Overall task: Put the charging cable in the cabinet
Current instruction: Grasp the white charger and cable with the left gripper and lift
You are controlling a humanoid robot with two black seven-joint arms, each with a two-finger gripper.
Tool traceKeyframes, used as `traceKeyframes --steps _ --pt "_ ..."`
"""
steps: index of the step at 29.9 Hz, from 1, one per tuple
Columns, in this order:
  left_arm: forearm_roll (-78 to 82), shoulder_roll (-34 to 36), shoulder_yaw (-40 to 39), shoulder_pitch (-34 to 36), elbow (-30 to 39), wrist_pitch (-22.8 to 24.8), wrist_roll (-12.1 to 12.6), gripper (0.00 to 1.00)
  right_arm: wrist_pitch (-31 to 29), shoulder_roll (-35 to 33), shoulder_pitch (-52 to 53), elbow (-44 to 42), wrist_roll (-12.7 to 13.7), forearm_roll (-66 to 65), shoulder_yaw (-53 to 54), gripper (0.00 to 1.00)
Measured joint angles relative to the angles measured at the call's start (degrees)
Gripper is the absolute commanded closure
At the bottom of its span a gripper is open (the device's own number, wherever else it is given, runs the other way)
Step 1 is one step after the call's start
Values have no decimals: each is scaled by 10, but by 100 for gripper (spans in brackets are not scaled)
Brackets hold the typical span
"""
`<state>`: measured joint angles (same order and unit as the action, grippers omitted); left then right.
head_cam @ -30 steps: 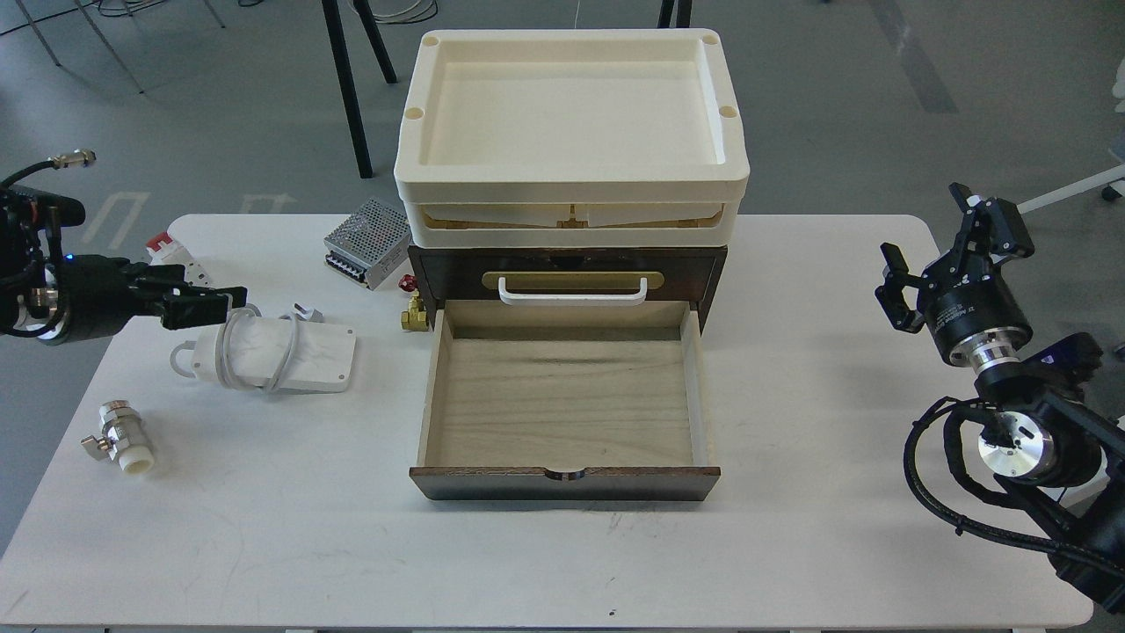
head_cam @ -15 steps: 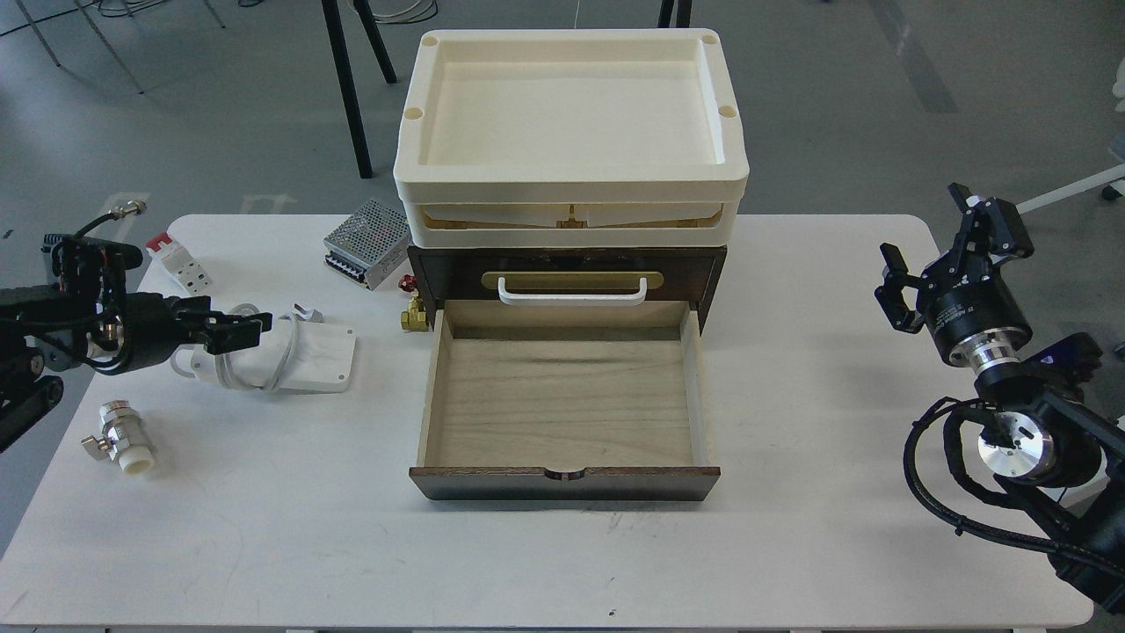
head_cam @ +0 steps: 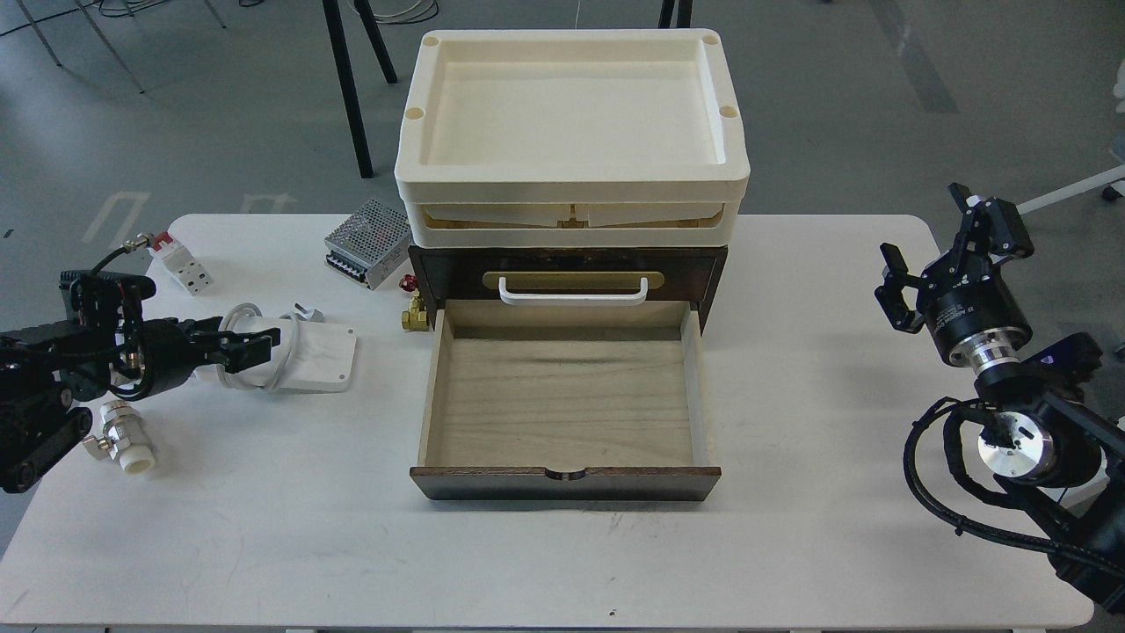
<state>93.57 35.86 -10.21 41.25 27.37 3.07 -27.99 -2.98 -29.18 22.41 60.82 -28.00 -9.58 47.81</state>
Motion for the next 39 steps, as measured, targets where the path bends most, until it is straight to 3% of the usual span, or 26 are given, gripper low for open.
traceKeyframes --steps 4,6,16,27,33,39 --pt "2 -12 6 -2 -32 -4 0 90 0 0 0 0 0 0 0 1" --pt "2 -21 20 -3 -52 -6 0 93 0 0 0 0 0 0 0 1" --pt "-36 -53 45 1 -110 -42 0 94 1 0 0 0 0 0 0 1" --pt "-166 32 37 16 -108 -31 0 94 1 0 0 0 0 0 0 1" --pt "-310 104 35 80 -106 70 0 93 1 0 0 0 0 0 0 1" --pt "-499 155 21 180 -103 228 0 92 1 0 -1 0 0 0 0 1"
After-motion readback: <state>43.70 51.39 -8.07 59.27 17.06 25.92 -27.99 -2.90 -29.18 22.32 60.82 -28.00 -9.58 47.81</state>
